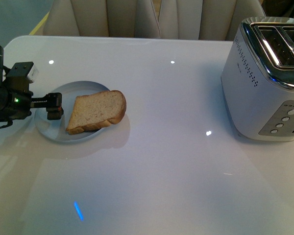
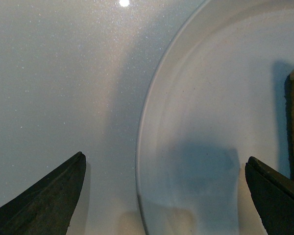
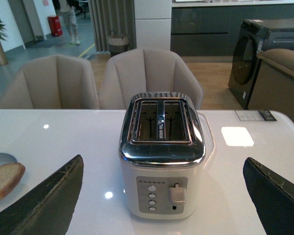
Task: Left arm holds plate, right arm toasts bread
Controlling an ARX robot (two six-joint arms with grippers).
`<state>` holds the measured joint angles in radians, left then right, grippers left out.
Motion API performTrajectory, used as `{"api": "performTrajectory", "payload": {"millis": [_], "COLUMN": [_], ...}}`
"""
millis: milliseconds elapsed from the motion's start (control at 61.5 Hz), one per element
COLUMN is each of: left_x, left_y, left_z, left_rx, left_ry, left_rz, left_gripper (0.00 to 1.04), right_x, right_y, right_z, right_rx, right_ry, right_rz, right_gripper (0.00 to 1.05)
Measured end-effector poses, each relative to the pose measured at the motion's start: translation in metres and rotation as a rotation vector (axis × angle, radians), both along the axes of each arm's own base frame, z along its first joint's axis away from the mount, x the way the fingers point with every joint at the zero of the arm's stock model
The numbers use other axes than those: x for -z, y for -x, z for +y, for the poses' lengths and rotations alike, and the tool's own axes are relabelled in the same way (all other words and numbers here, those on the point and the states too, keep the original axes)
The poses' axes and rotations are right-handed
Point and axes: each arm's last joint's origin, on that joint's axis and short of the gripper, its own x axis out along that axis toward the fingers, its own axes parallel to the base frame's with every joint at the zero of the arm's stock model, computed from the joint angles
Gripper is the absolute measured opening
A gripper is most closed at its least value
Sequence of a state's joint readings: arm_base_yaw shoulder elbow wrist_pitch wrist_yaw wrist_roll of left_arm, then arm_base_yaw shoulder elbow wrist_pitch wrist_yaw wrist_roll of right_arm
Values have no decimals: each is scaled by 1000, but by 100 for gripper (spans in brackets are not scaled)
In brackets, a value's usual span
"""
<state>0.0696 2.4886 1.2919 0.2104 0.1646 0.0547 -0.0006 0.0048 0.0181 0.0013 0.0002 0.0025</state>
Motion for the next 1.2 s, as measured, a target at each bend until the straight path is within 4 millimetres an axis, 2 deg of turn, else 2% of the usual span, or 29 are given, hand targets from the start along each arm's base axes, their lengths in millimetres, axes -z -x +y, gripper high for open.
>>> {"api": "performTrajectory", "payload": {"millis": [130,179,552,699,894,1040,1202], "left_x": [0,1,3,4,4,2,-13], "left_y": [-4,-6,-9,-7,-2,10,23], "left_z": [-2,-3,-4,-4,0,5,14], "left_rx": [7,10,4,-22,-62,-112,-160], "left_ry": [-1,-1,27,96,157,238,309], "left_rz": [2,3,6,2,5,17,8], "left_gripper": [97,92,34,5,3,3,3], "right_x": [0,0,0,0,0,0,0], "right_y": [0,0,0,0,0,0,0], "right_z": [0,0,0,0,0,0,0], "right_rx": [0,0,0,0,0,0,0], "right_ry": [0,0,0,0,0,0,0], "right_rz": [0,0,0,0,0,0,0], "right_gripper": [96,96,96,96,96,96,96]}}
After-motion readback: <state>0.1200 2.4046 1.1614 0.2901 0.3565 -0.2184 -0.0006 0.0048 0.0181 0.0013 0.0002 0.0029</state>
